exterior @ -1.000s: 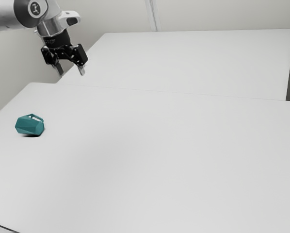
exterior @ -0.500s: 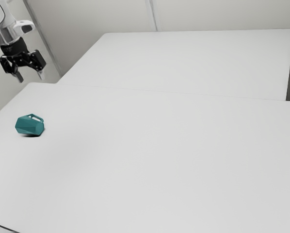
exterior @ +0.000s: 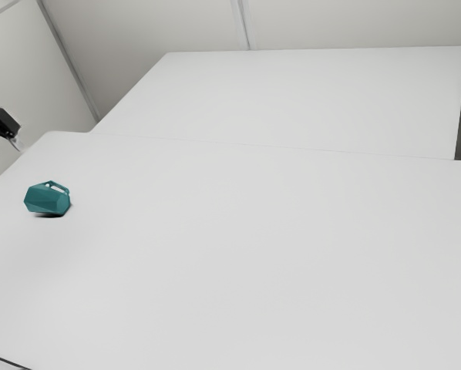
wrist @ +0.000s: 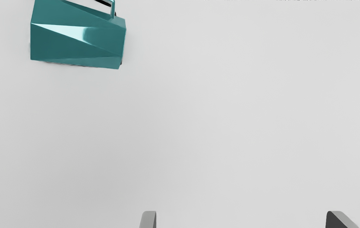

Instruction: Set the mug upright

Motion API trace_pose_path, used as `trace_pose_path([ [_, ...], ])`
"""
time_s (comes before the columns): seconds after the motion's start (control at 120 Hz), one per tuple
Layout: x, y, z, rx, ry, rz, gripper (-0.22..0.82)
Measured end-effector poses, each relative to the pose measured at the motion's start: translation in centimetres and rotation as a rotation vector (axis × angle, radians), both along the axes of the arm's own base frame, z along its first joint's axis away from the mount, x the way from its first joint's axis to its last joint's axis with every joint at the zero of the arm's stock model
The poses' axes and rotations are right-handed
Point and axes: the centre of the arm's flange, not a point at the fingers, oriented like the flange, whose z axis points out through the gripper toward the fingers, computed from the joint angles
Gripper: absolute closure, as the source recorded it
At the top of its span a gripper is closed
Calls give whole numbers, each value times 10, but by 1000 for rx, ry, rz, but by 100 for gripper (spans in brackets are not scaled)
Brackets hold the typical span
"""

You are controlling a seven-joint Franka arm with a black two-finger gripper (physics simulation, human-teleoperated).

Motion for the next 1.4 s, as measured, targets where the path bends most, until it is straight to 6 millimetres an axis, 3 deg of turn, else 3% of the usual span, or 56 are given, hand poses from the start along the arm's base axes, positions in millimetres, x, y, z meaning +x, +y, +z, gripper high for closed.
trace_pose_path([
  [0.35,-39,97,-68,-106,-120,-71,2],
  [0.583,-60,143,-108,-140,-182,-136,2],
  [0.692,-51,157,-116,-129,-208,-191,2],
  [1.092,-46,217,-144,-134,-314,-291,2],
  [1.4,-35,229,-173,-239,-358,-266,2],
])
